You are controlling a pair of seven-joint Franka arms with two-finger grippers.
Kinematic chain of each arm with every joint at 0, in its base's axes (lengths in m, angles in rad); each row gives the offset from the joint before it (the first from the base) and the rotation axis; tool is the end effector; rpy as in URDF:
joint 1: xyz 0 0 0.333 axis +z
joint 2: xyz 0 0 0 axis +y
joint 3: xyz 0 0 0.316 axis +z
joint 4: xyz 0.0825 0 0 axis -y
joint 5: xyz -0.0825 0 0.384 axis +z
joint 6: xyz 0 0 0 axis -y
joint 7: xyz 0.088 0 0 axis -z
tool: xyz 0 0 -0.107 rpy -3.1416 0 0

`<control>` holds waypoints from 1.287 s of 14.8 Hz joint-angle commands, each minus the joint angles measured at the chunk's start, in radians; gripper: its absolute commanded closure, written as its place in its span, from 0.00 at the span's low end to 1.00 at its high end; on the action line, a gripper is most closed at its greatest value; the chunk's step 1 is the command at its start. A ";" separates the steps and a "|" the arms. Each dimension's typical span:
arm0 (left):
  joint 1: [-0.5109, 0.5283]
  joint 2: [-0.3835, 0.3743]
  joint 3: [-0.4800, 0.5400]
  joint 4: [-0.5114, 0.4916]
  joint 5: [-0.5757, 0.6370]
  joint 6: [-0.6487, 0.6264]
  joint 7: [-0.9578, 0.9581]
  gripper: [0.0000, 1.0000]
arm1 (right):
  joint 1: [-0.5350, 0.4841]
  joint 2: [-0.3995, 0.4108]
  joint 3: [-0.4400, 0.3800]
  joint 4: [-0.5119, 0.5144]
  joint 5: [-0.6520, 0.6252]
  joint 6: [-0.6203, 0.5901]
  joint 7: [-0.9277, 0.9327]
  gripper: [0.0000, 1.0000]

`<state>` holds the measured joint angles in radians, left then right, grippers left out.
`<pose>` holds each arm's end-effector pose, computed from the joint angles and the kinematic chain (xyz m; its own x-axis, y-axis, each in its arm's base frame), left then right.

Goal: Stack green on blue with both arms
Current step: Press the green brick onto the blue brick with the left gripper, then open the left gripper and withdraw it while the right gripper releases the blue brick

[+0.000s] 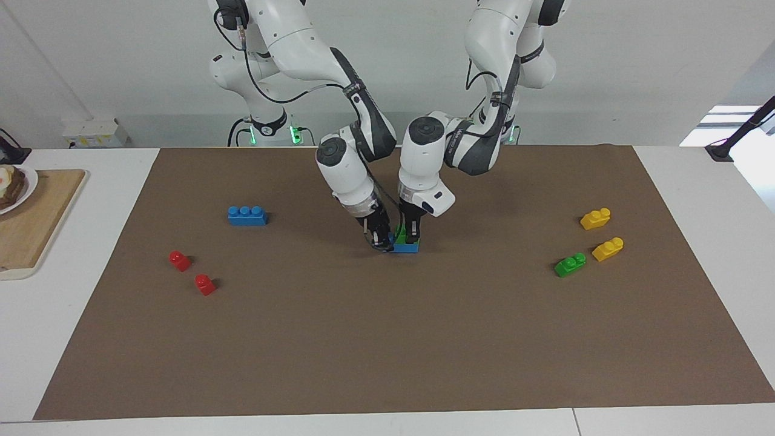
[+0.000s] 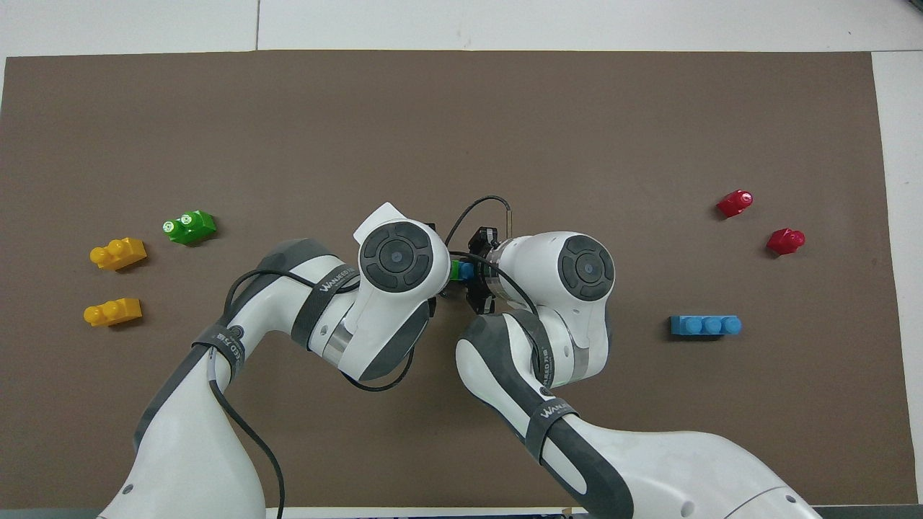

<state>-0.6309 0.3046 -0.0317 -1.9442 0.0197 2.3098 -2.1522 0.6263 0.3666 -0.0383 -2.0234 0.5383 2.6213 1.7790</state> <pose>0.4885 -0.3796 0.3318 0.0929 0.9953 -0.0287 0.9943 -0.0912 0.0543 0.5224 0.3352 0.2883 -0.0367 -0.9313 -0.3624 -0.9945 0.0698 -0.0785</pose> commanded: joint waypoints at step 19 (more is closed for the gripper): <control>0.417 -0.239 0.007 0.005 0.006 -0.380 0.747 0.00 | -0.168 -0.187 -0.009 0.061 0.029 -0.277 -0.010 0.01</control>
<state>-0.2527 0.0950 -0.0164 -1.9180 0.0202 1.9603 -1.5061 0.4991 0.2336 -0.0514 -1.9590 0.5384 2.3967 1.7797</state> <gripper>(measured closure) 0.000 0.000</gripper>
